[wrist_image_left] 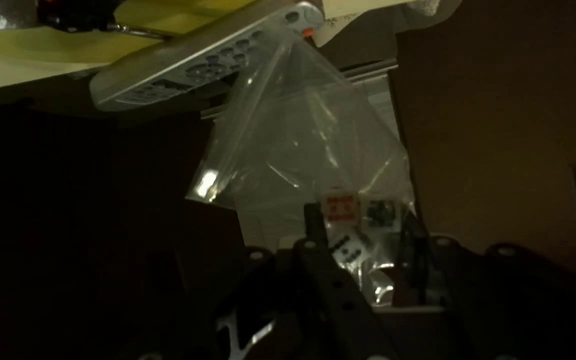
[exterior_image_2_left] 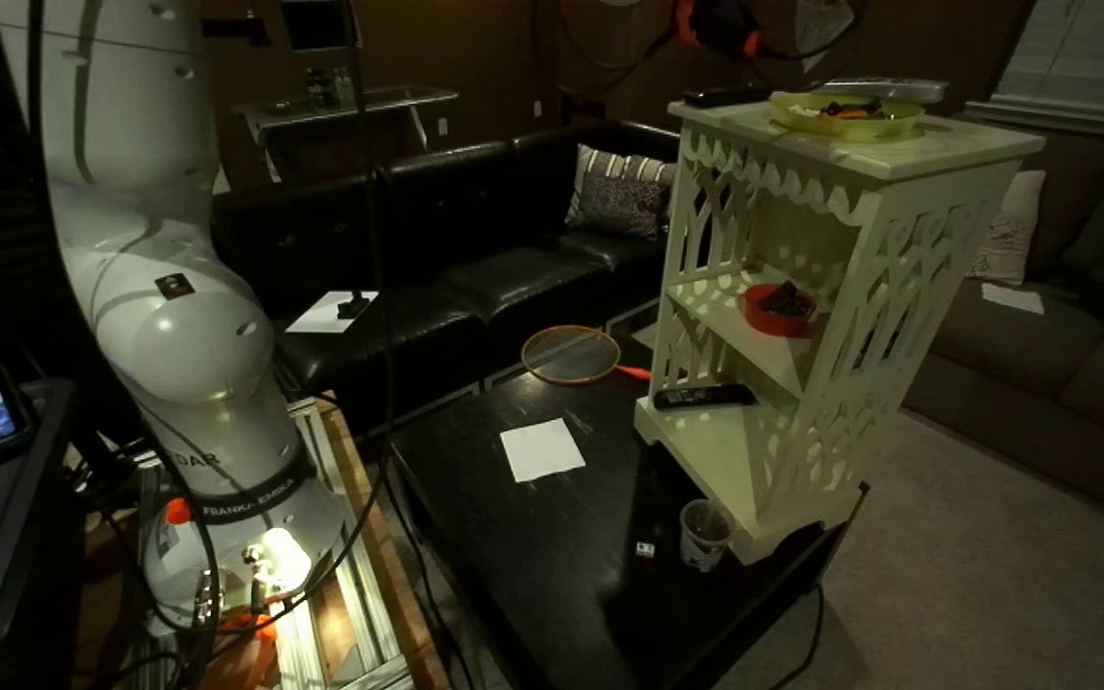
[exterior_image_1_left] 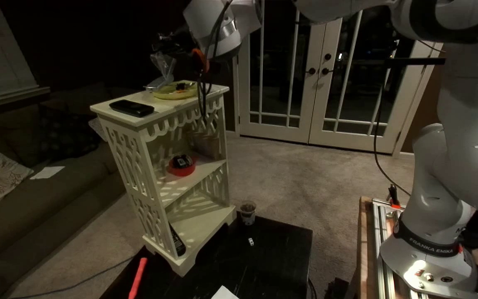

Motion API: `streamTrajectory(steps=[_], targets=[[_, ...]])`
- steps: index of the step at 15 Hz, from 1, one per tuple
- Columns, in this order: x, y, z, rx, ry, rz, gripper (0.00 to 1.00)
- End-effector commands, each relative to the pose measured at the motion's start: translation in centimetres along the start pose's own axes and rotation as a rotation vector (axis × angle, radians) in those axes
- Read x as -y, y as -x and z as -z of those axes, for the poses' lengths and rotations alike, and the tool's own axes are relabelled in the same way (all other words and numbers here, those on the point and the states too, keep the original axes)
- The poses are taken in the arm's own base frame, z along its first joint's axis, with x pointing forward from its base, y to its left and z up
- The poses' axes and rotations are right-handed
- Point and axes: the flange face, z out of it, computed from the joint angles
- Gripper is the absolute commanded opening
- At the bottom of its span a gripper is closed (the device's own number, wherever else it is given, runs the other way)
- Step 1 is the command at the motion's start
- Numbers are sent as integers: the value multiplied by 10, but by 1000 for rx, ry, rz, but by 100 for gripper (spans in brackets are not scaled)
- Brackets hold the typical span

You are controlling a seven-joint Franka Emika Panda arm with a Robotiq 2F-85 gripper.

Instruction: Put the packet on the stand

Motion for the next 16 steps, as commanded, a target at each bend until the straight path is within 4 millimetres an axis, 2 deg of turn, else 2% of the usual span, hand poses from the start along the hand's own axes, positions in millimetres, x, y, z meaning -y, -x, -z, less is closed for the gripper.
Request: streamTrajectory(steps=[1, 3, 4, 6, 10, 13, 16], targets=[[-25, 46, -39, 36, 118, 114, 11], [-44, 73, -53, 68, 161, 150, 11], [-54, 80, -58, 82, 189, 162, 61], [-66, 87, -64, 95, 211, 153, 67], [-65, 74, -56, 88, 200, 151, 96], [-62, 63, -48, 96, 169, 144, 100], [-54, 30, -30, 84, 94, 113, 100]])
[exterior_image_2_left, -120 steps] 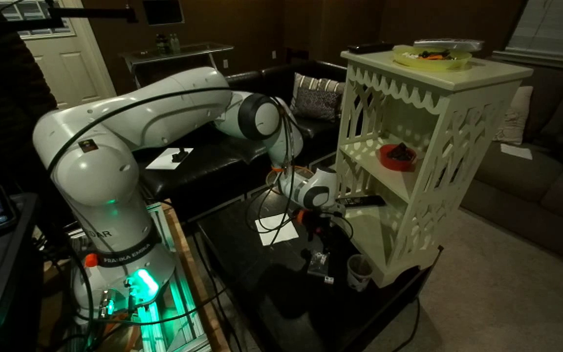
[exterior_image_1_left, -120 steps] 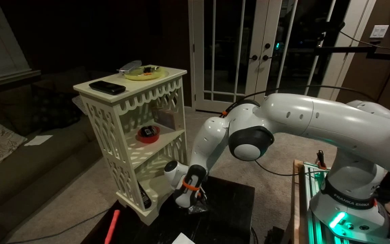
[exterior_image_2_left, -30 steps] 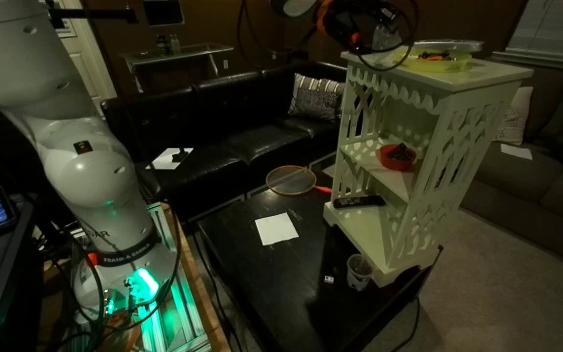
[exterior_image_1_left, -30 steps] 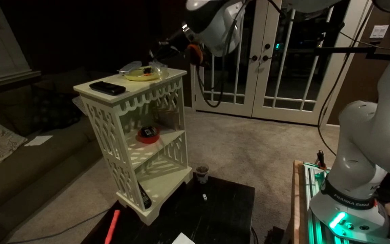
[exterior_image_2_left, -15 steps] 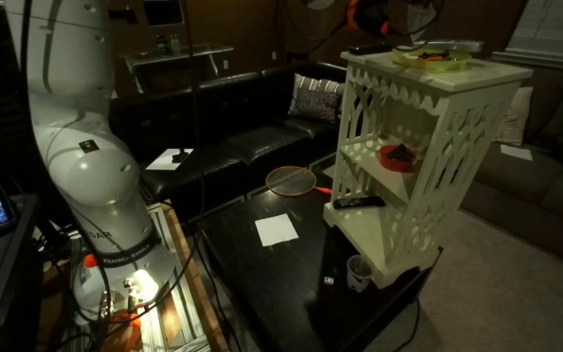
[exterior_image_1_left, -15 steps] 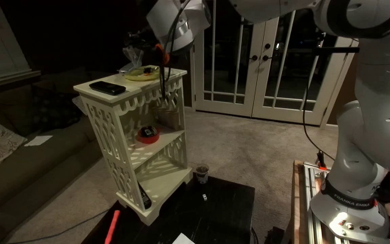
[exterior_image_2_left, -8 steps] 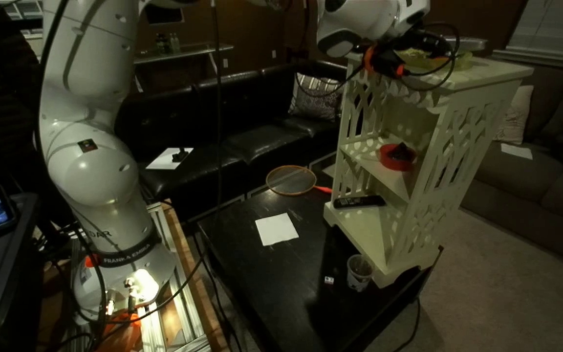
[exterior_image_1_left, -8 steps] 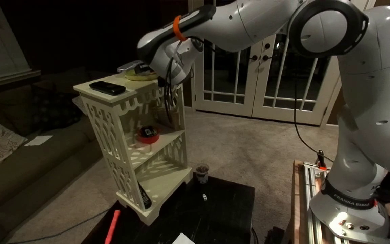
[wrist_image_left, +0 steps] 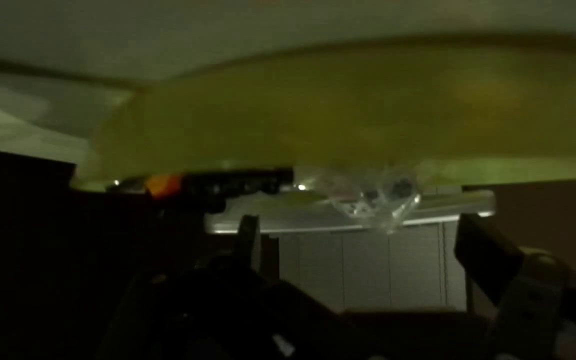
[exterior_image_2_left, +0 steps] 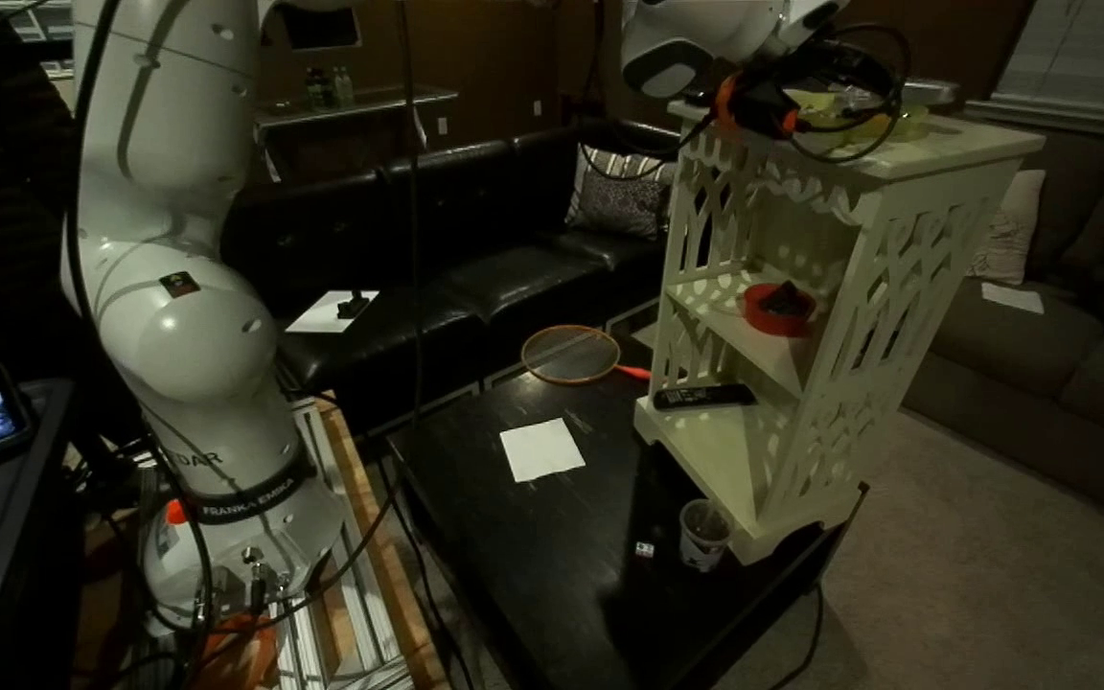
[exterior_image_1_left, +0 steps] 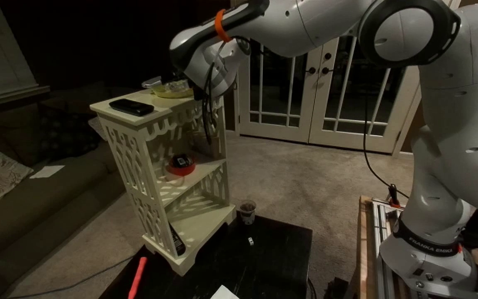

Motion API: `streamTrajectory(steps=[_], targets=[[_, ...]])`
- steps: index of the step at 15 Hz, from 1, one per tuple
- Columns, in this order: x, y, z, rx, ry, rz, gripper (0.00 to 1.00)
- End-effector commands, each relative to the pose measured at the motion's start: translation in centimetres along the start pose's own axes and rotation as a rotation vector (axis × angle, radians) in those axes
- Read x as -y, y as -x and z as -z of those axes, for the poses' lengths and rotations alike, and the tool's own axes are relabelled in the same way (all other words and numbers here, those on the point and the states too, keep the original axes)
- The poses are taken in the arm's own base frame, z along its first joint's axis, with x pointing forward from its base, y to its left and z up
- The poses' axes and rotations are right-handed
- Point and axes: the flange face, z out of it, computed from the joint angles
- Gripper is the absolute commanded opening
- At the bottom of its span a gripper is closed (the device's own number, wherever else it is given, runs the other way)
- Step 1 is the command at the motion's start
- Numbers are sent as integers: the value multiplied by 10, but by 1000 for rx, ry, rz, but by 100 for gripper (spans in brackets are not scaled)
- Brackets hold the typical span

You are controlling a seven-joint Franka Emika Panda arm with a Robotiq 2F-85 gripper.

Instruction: Put the packet on the stand

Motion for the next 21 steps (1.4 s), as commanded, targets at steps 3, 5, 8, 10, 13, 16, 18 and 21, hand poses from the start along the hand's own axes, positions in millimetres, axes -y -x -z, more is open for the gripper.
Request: streamTrajectory(steps=[3, 5, 8, 10, 13, 16, 18, 21], targets=[[-10, -69, 59, -40, -106, -50, 100], [-25, -89, 82, -39, -112, -48, 100], [-54, -91, 107, 51, -173, 45, 100], [-67, -61, 119, 71, -148, 156, 100], [-99, -12, 133, 147, -138, 290, 100], [-130, 39, 152, 245, -209, 401, 100], [-153, 64, 168, 284, -296, 451, 100], [-195, 113, 174, 350, -449, 466, 100]])
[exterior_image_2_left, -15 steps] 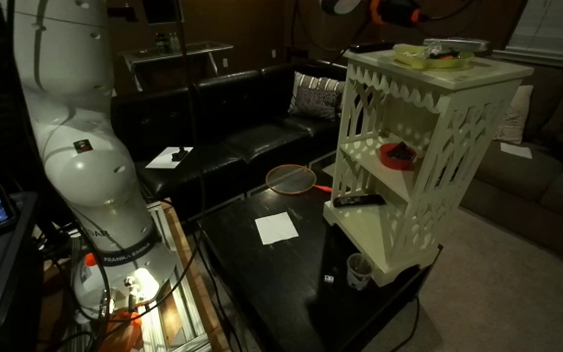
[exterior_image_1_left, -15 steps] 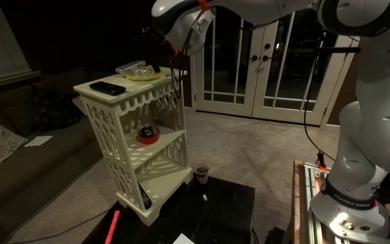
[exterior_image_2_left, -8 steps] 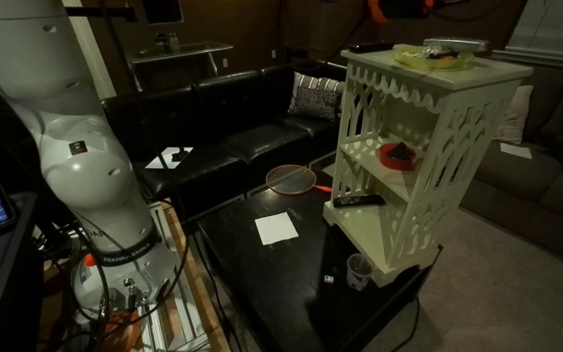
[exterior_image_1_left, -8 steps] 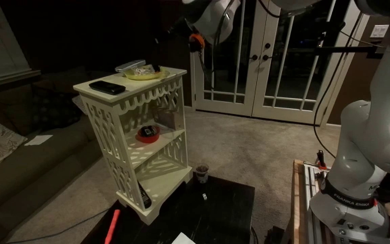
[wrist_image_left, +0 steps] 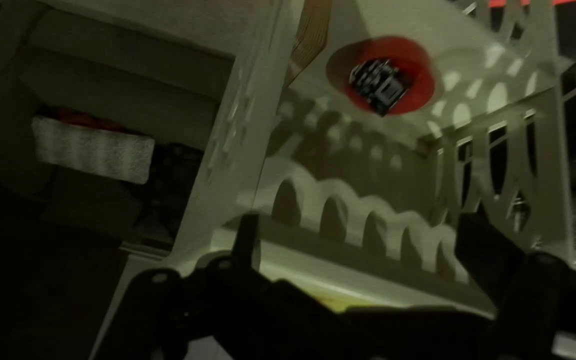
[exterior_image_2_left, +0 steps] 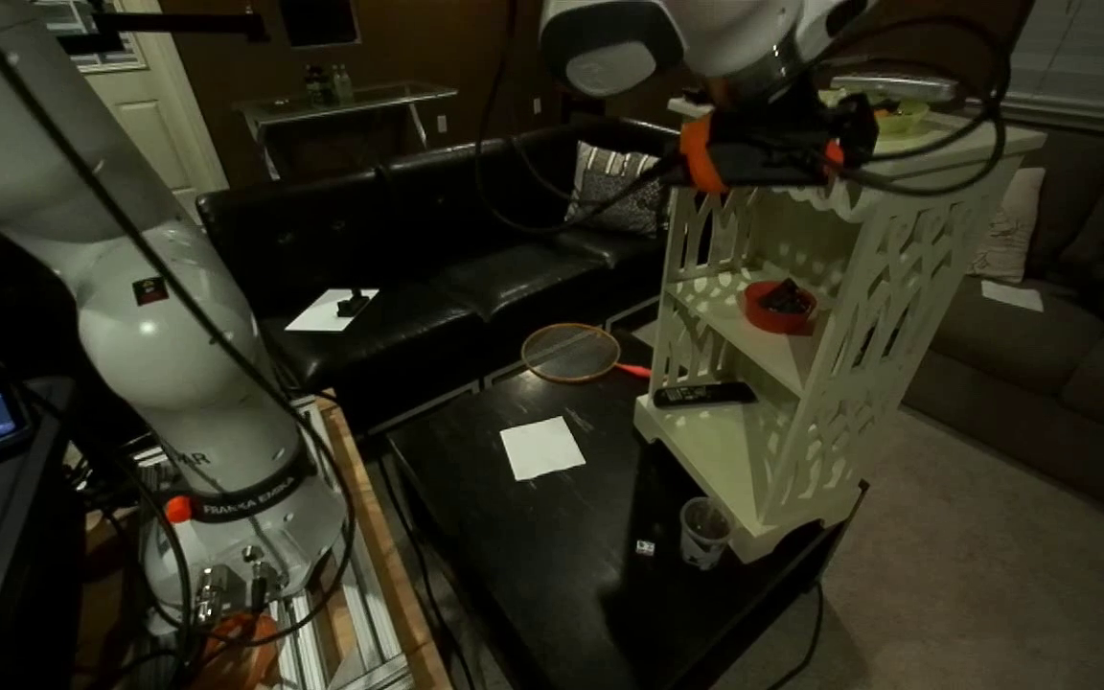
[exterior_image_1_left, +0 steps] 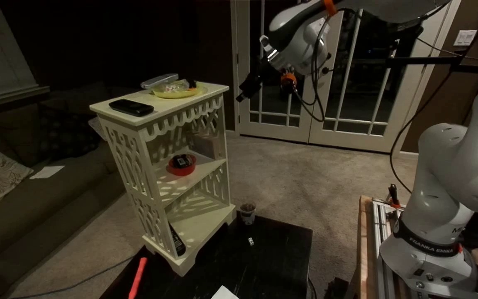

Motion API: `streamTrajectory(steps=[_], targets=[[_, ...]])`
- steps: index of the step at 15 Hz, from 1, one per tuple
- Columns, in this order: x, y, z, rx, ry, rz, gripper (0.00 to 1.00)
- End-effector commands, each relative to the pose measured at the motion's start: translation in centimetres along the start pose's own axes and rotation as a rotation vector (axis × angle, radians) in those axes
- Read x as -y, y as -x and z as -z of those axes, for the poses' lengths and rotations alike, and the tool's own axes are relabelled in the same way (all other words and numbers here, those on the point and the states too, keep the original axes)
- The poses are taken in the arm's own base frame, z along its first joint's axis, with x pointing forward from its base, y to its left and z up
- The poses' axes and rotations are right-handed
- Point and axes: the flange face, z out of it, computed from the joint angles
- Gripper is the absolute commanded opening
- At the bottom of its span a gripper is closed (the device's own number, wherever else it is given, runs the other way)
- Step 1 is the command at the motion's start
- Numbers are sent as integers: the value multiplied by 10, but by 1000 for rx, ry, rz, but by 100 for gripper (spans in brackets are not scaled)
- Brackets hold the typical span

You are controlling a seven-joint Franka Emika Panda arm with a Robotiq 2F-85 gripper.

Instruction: Put the packet on the stand

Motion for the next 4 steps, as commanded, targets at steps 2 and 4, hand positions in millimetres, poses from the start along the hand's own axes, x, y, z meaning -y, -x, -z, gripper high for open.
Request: streamTrajectory(steps=[2, 4], targets=[[-8, 44, 4, 14, -117, 11, 100], [-13, 74, 3, 20, -176, 9, 100]])
